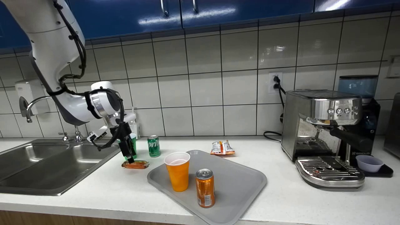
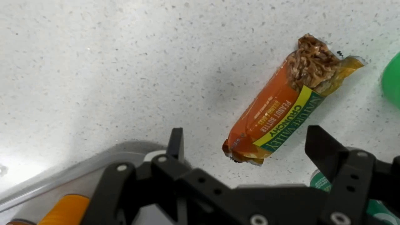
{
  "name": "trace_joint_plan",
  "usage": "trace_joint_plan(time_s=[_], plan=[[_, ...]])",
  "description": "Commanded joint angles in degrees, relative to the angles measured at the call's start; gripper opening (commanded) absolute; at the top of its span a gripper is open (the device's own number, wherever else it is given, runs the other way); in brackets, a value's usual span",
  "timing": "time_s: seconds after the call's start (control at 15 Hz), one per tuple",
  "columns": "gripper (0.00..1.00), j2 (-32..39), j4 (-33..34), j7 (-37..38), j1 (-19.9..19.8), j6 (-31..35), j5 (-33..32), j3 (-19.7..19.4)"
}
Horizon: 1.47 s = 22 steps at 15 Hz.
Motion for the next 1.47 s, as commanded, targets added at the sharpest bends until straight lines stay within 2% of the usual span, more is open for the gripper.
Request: trace_joint_plan(time_s=[0.0,0.53,1.4], plan=[[1.00,2.59,3.58,2.53,0.53,-0.66,1.93,-0.52],[1.00,6.33,7.84,4.22,0.29,-0.93,6.25,-0.89],[1.00,9.95,11.70,4.93,0.48,-1.32,9.38,-1.68]])
